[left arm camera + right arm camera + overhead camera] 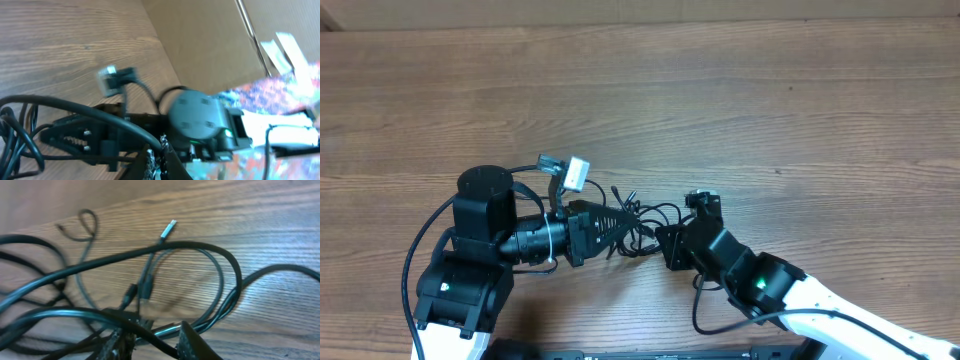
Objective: Untangle cables
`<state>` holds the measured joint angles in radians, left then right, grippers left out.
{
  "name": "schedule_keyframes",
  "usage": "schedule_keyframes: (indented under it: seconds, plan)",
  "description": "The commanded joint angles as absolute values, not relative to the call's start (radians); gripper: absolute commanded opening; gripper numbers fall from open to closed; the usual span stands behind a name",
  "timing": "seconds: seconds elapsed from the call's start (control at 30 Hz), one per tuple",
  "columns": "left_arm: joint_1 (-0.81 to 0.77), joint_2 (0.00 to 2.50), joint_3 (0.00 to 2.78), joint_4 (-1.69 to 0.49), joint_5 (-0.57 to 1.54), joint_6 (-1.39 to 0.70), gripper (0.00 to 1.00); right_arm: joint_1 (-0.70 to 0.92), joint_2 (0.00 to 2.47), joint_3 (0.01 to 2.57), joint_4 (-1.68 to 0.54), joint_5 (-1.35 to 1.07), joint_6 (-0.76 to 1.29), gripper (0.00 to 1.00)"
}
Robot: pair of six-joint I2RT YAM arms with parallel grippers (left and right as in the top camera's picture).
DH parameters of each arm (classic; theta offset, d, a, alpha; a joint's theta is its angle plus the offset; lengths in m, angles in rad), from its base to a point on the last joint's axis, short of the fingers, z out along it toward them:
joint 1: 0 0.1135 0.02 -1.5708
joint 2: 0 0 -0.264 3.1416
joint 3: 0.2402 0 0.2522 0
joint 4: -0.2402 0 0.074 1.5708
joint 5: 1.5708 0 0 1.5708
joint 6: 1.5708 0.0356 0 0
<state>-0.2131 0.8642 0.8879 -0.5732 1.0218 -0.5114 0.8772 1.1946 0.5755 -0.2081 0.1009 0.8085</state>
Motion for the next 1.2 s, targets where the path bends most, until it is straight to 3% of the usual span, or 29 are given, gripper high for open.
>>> schedule_keyframes:
  seconds: [0.0,0.1,0.2,0.33,0.37,0.4,0.47,0.73,0.87,0.93,1.0,1.03,1.13,1.17]
  plan:
    - [-0.204,0.855,0.899,-0.572,1.093,-0.397,0.04,0.874,1.214,0.595,-0.197,0.122,0.723,0.26]
    - [-0.204,0.855,0.899,-0.575,1.061,-0.395,0.04,0.874,1.205,0.595,-0.199,0.040,0.519,0.31]
    - [-0.204,0.857,0.899,-0.580,1.034,-0.395,0.04,0.874,1.188,0.595,-0.210,-0.030,0.426,0.51]
    - [-0.204,0.857,0.899,-0.579,1.032,-0.396,0.04,0.874,1.186,0.595,-0.234,-0.054,0.386,0.57]
    - [-0.204,0.857,0.899,-0.579,1.032,-0.396,0.04,0.874,1.186,0.595,-0.244,-0.044,0.381,0.53]
    - [-0.204,0.857,0.899,-0.579,1.032,-0.396,0.04,0.874,1.186,0.595,-0.254,-0.031,0.362,0.41]
    - [-0.204,0.857,0.899,-0.579,1.024,-0.396,0.05,0.874,1.186,0.595,-0.274,-0.001,0.327,0.06]
    - [-0.204,0.860,0.899,-0.701,0.755,-0.405,0.08,0.874,1.088,0.676,-0.348,0.002,0.332,0.04]
    - [-0.204,0.883,0.899,-0.762,0.594,-0.484,0.16,0.874,0.968,0.773,-0.377,0.009,0.331,0.04]
    - [-0.204,0.907,0.899,-0.771,0.540,-0.541,0.23,0.874,0.902,0.810,-0.371,0.010,0.331,0.04]
    - [-0.204,0.934,0.899,-0.772,0.515,-0.587,0.37,0.874,0.841,0.827,-0.358,0.026,0.332,0.04]
    - [-0.204,0.949,0.899,-0.772,0.514,-0.601,0.47,0.874,0.809,0.828,-0.349,0.037,0.331,0.04]
    - [-0.204,1.002,0.899,-0.771,0.515,-0.639,0.98,0.874,0.719,0.828,-0.355,0.085,0.331,0.04]
    - [-0.204,1.024,0.899,-0.770,0.515,-0.653,1.00,0.874,0.694,0.828,-0.362,0.089,0.331,0.04]
